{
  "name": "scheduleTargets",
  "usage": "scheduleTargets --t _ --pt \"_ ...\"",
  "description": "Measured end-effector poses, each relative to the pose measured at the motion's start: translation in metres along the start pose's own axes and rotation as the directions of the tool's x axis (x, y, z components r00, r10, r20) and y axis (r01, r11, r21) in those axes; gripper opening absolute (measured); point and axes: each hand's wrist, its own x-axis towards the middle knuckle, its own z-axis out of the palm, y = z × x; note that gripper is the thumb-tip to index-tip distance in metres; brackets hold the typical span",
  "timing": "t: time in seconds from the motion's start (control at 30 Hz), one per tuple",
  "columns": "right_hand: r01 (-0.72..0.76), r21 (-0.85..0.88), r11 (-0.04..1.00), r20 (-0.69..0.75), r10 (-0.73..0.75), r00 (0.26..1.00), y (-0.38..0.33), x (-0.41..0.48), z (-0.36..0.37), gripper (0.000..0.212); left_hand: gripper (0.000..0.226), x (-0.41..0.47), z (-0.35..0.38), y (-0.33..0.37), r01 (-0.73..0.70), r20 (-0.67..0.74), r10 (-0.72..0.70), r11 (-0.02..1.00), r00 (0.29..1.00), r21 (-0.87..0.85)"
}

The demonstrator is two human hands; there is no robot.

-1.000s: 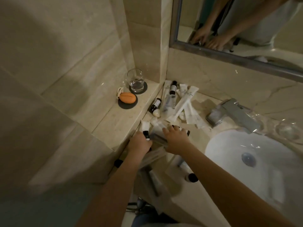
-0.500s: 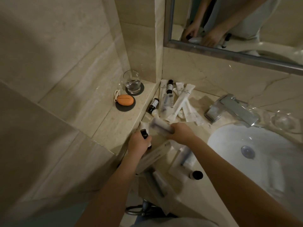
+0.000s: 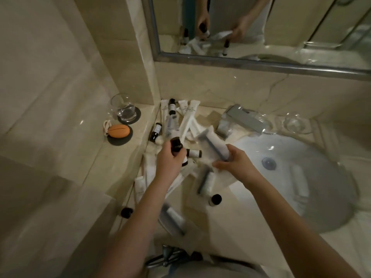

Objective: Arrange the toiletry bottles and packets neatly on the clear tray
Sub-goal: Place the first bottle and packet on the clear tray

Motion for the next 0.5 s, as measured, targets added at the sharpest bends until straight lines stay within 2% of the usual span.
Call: scheduleTargets --t 0.13,0.23,0.33,0.5 --pt "0.000 0.086 0.996 -0.061 0.005 0.998 0.026 -0.021 -0.043 0.009 0.017 -0.011 0.041 0.021 -0.065 0.076 0.067 0.998 0.995 -0.027" --pt "-0.009 0.167 0.986 -0.147 0.034 0.989 0.045 -0.038 -0.080 0.019 0.014 -0.022 0.077 0.038 -0.074 0.123 0.081 0.995 0.989 -0.060" --pt "-0.017 0.260 0.965 -0.242 0.082 0.967 0.064 -0.055 -0.120 0.015 0.009 -0.032 0.119 0.055 -0.107 0.144 0.111 0.994 0.983 -0.037" --pt "-0.057 0.417 0.907 -0.315 0.203 0.927 0.096 -0.077 -0.185 0.016 0.011 -0.045 0.193 0.089 -0.164 0.231 0.165 0.986 0.959 -0.023"
